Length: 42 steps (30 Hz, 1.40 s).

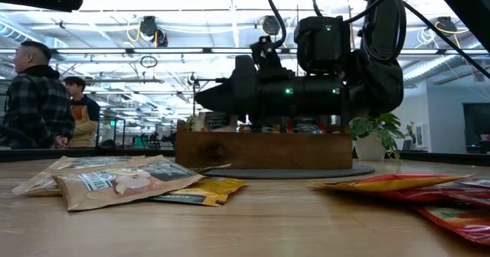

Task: Pick & Place Tea
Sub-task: Adjust the wooden organizer on the mat

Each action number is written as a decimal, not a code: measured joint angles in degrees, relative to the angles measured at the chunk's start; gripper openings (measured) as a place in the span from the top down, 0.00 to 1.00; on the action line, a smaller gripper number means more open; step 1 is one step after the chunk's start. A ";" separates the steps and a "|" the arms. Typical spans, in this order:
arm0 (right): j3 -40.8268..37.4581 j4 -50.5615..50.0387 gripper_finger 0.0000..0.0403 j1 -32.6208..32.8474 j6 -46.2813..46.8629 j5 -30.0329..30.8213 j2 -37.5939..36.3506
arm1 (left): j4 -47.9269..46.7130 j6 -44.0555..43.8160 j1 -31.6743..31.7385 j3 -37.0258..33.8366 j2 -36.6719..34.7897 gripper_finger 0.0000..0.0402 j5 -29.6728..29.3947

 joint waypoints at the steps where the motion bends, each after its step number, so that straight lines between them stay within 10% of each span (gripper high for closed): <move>1: 0.00 0.36 0.67 0.00 0.00 0.00 0.00 | 0.00 0.02 0.00 0.02 0.00 0.58 0.00; 13: -3.99 -2.18 0.67 -0.02 -7.00 -0.17 -6.61 | 2.02 1.80 0.00 0.02 -0.07 0.58 2.37; 25: -5.81 -32.02 0.84 2.28 -7.98 -5.02 -22.88 | 2.69 3.00 0.04 0.02 -0.09 0.58 2.60; 29: -5.80 -36.61 0.98 5.15 -10.65 -7.92 -23.30 | 2.71 2.97 0.30 0.02 -0.09 0.58 2.73; 42: -5.81 -41.22 1.00 4.78 -9.89 -7.80 -23.23 | 2.76 2.85 2.61 0.02 -0.09 0.58 5.37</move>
